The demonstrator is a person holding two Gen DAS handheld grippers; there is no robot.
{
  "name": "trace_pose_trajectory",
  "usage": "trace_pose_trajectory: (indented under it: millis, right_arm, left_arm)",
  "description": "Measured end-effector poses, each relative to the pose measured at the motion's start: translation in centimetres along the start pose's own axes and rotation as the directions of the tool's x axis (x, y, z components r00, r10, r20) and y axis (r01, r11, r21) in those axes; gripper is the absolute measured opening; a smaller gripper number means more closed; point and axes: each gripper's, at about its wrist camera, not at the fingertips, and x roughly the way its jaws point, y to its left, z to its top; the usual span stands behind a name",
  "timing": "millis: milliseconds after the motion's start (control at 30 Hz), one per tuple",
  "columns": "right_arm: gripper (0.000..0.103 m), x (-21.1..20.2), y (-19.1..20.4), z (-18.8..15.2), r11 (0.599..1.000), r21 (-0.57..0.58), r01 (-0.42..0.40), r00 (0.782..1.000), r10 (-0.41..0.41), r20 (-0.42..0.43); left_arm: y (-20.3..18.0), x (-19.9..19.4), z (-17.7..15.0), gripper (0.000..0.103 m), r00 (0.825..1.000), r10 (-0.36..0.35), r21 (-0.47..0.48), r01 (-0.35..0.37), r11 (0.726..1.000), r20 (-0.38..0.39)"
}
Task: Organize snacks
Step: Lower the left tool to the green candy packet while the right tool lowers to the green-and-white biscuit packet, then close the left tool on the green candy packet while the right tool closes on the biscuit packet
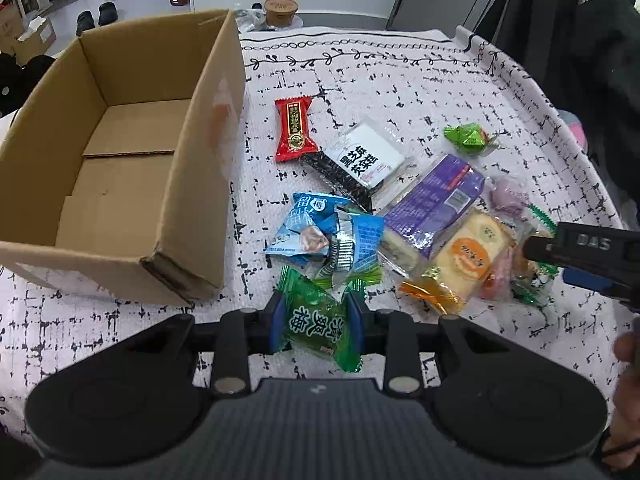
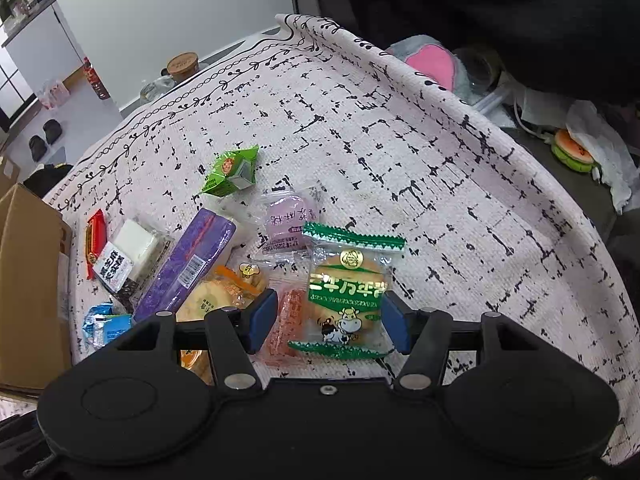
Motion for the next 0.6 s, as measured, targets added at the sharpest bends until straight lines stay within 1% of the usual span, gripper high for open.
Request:
trace_pose_trajectory:
  millis: [67,167,200,233,300,400,467,600]
  right_arm:
    - [0.057,0.3,0.4,0.1,0.999,-0.033,0.020,1.000,-0.020,0.005]
    - [0.057,1.1,0.5,0.4,0.998,-0.046,0.048,0.999,-0.048,-0.006]
    - [0.053,1.3,0.4,0.4,0.997,-0.044,0.056,0.998,-0.057,-0.011]
    - [0.047,1.6,0.2,0.3,0.998,-0.037,0.050,0.998,-0.051,-0.023]
    - [0.047,1.6,-0.3,0.2,1.000,-0.008,0.019,0.999,-0.019,-0.038]
    - [0.047,0.9,-0.7,-0.1,1.000,0.017,0.001,0.999,-0.001,-0.041]
    - [0.047,-0.1,-1.0,-0.2,0.999,0.042,-0.015,0.999,0.016,-0.029]
    - [0.047,-1.9,-0.9,-0.3,0.999,0.035,-0.024,1.000,0.024,0.009]
  left_arm:
    - [0.1,-0.2,0.0,0.031,1.000,-0.001,-0.017,0.001,1.000,-0.003]
    - [0.2,-0.7,0.1,0.031,1.000,0.001,-0.030,-0.001,1.000,0.011]
    - [0.2,-0.8,0.2,0.031,1.000,0.000,-0.035,0.001,0.999,0.014]
    - [0.2,-1.0,0.3,0.031,1.000,-0.003,-0.039,0.004,0.999,0.016]
    - [0.1,-1.3,0.3,0.031,1.000,-0.005,-0.045,0.006,0.999,0.022]
    - [0.0,-1.7,0.3,0.031,1.000,-0.008,-0.058,0.010,0.998,0.030]
    - [-0.1,-2.2,0.3,0.031,0.999,-0.007,-0.063,0.010,0.998,0.041]
    - [-0.2,-3.6,0.1,0.031,0.998,-0.022,-0.056,0.026,0.998,0.061]
